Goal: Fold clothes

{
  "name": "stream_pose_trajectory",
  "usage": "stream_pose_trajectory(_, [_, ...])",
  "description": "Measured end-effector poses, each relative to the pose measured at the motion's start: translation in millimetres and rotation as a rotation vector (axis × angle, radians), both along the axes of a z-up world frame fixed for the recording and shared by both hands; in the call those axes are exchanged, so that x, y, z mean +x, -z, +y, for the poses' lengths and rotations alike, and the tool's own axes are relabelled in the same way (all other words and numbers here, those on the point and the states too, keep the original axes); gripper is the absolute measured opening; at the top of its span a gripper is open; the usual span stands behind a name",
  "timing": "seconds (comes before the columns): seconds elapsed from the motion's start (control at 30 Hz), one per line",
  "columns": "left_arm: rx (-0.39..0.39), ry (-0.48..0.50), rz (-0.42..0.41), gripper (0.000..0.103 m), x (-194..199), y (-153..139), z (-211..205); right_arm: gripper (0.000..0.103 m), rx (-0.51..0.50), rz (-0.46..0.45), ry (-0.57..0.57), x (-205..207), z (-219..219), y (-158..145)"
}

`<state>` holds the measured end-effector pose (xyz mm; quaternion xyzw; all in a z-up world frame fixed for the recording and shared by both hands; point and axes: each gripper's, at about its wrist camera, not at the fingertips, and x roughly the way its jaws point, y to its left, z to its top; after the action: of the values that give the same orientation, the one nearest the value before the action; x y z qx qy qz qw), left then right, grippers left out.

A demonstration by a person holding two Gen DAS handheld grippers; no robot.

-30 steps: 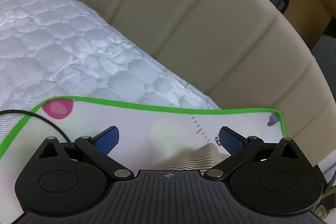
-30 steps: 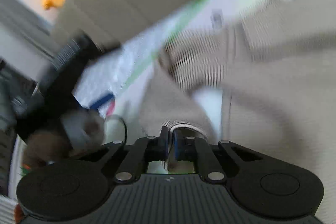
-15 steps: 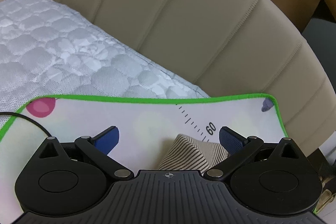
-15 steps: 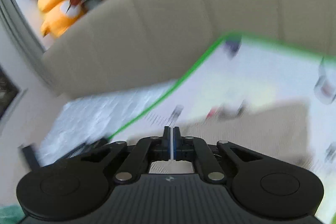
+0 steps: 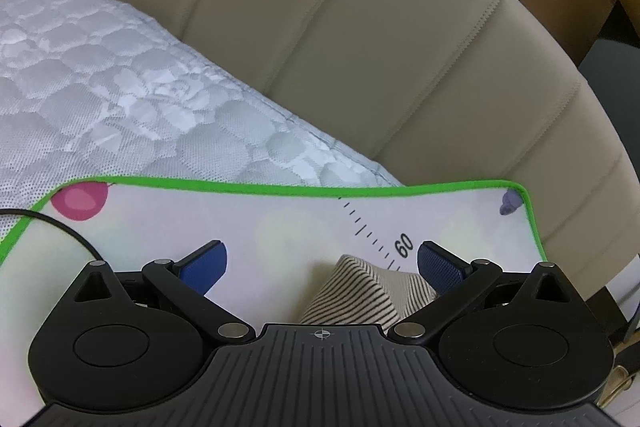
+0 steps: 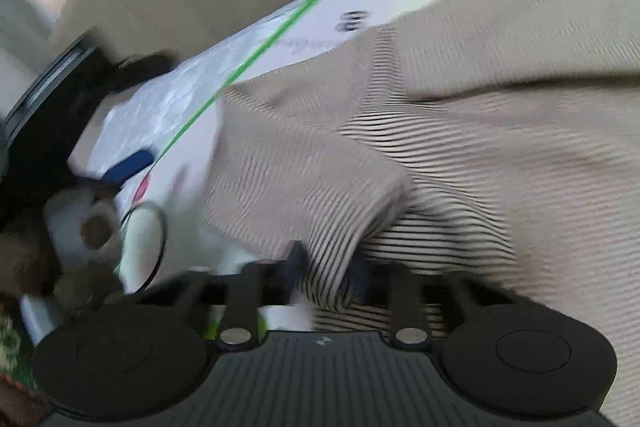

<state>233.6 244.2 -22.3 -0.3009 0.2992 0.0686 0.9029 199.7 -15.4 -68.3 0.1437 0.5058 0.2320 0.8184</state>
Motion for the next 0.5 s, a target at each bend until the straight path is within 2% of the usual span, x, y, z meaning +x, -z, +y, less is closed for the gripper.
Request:
stream_pose_trajectory(0.03, [-0.001,-0.001,0.001,0.103,0,0,0,0.01,-0.004,-0.021,-0.025,-1,3,-4])
stream_pose_trajectory(0.17, [-0.001,-0.003,-0.01,0.103,-1,-1,1,0.007,-0.046,-0.18,-0.076,14,-1,-48])
stream_pose_trajectory(0.37, [-0.018,-0.023,-0.005,0.103,-1,0,3,0.003,-0.18,-0.494,-0.013,63,-46,-154])
stream_pose_trajectory(0.43, [-0.017,-0.006,0.005,0.103,2,2,-1,0.003,-0.242,-0.563,0.007,73,-60,-174])
stream_pose_trajectory(0.5, [-0.006,0.015,0.012,0.103,4,4,-6,0.003,-0.296,-0.579,0.035,82,-76,-183])
